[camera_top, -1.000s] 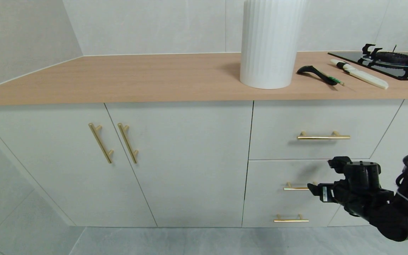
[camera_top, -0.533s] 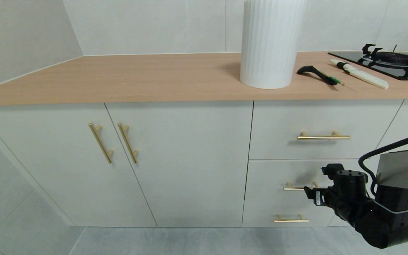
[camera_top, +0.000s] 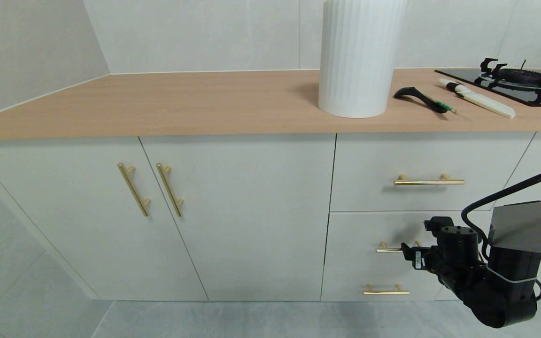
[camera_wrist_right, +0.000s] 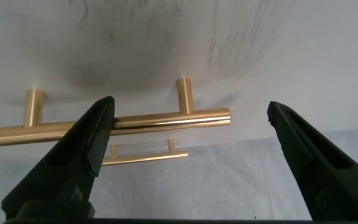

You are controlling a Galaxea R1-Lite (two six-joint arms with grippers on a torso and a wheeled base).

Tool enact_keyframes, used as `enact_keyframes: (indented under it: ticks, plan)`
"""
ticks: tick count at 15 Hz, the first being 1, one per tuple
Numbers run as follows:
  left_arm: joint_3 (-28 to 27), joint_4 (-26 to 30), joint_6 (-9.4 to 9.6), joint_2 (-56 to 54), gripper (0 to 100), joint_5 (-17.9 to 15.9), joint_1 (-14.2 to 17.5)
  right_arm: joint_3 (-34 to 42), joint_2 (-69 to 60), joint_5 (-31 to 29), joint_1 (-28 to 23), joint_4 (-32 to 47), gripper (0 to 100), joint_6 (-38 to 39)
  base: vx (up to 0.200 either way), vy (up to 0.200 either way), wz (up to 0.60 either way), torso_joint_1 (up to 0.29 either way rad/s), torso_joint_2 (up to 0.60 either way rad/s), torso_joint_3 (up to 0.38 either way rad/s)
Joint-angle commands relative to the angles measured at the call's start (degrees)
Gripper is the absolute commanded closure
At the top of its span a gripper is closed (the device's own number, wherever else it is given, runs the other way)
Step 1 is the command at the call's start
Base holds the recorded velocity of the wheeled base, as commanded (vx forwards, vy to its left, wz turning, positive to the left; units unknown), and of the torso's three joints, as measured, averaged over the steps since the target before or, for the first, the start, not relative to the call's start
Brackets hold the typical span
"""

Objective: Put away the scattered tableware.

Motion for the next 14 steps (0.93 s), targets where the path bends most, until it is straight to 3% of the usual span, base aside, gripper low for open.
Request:
enact_keyframes:
  ticks: [1, 5, 7, 9, 11, 13, 14]
  plan:
    - [0.0, 0.0, -0.02, 0.07, 0, 0.01, 0.02, 0.54, -0.22, 0.08, 0.01, 1.13, 0, -0.19, 0.0, 0.0, 0.0, 0.0, 0.0, 0.0]
    - [0.0, 0.0, -0.02, 0.07, 0, 0.01, 0.02, 1.77, -1.63, 0.69, 0.01, 4.21, 0, -0.45, 0.0, 0.0, 0.0, 0.0, 0.0, 0.0]
    - [0.0, 0.0, -0.02, 0.07, 0, 0.01, 0.02, 3.35, -6.02, 2.54, 0.01, 9.48, 0, -0.89, 0.0, 0.0, 0.0, 0.0, 0.0, 0.0]
    - [0.0, 0.0, -0.02, 0.07, 0, 0.01, 0.02, 5.37, -21.23, 9.66, 0.8, 25.56, 0, -0.98, 0.0, 0.0, 0.0, 0.0, 0.0, 0.0]
    - [0.0, 0.0, -0.02, 0.07, 0, 0.01, 0.02, 2.21, -39.07, 15.99, 2.47, 48.15, 0, -0.89, 0.0, 0.0, 0.0, 0.0, 0.0, 0.0]
    - [0.0, 0.0, -0.02, 0.07, 0, 0.01, 0.02, -0.96, -48.65, 17.66, 4.23, 58.7, 0, -0.01, 0.0, 0.0, 0.0, 0.0, 0.0, 0.0]
    - [0.0, 0.0, -0.02, 0.07, 0, 0.01, 0.02, -1.31, -50.58, 17.48, 5.55, 58.96, 0, 0.87, 0.0, 0.0, 0.0, 0.0, 0.0, 0.0]
